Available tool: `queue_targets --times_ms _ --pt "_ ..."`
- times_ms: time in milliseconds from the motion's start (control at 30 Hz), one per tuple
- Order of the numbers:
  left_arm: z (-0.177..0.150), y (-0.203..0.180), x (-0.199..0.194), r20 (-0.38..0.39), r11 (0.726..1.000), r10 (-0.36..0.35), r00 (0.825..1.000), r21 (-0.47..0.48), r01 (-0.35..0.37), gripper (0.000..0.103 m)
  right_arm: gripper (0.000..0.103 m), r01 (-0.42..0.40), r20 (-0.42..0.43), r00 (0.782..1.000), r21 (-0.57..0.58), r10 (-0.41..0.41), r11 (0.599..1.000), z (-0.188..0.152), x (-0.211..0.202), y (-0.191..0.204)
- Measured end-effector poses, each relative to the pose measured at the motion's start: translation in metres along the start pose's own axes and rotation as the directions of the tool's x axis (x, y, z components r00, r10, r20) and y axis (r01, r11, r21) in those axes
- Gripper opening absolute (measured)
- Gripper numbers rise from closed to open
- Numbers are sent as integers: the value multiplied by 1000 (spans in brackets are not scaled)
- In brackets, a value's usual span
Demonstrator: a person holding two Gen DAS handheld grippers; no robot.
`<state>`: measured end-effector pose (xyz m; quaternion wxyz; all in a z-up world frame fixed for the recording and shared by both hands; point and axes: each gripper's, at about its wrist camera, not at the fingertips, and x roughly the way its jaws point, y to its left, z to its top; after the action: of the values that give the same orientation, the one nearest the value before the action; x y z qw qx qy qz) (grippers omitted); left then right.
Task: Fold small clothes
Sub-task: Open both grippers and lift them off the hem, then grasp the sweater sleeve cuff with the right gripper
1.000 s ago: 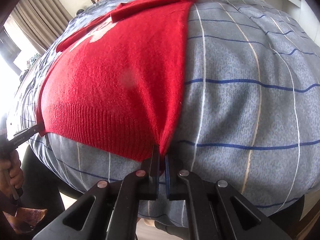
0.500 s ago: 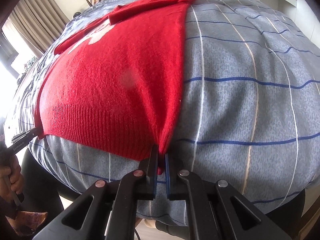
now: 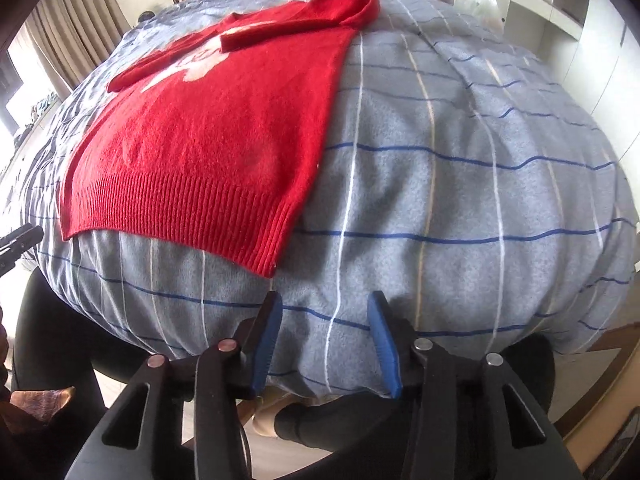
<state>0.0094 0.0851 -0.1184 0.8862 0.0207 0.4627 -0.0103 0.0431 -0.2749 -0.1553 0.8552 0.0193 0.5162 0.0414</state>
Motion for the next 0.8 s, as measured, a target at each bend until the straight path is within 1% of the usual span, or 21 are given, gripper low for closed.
queue_targets --times_ms 100,200,333,433,500,567,600,667,700,767,800 --pt "13 5 -13 49 998 -23 999 -62 26 74 49 5 64 998 -8 -5 1000 8 -14 4" --pt "26 3 -21 86 995 -42 995 -86 49 77 52 -1 103 995 -29 4 1000 13 -22 10" --pt "32 -5 -29 113 996 -40 993 -71 48 81 53 -39 105 994 -53 45 998 15 -22 25" --pt "32 -8 -30 110 997 -34 993 -60 41 81 53 -93 94 991 -60 99 994 11 -24 25" --pt "30 -7 -33 118 997 -30 992 -68 38 81 53 -124 81 988 -79 131 989 15 -27 22" --pt "30 -4 -36 128 996 -33 991 -83 44 81 53 -117 91 988 -122 128 986 31 -33 16" --pt "30 -2 -37 131 995 -34 991 -90 46 82 53 -92 112 988 -149 109 985 43 -38 11" --pt "30 2 -38 136 994 -27 990 -98 41 82 53 -17 181 982 -225 59 974 76 -49 7" --pt "30 4 -38 138 994 -21 990 -102 35 82 56 17 208 977 -269 40 963 93 -52 8" --pt "30 8 -38 139 993 -13 990 -116 29 82 62 71 246 969 -384 28 921 130 -50 20" --pt "30 11 -38 140 992 -11 990 -126 29 82 62 84 248 968 -456 36 886 146 -44 31"
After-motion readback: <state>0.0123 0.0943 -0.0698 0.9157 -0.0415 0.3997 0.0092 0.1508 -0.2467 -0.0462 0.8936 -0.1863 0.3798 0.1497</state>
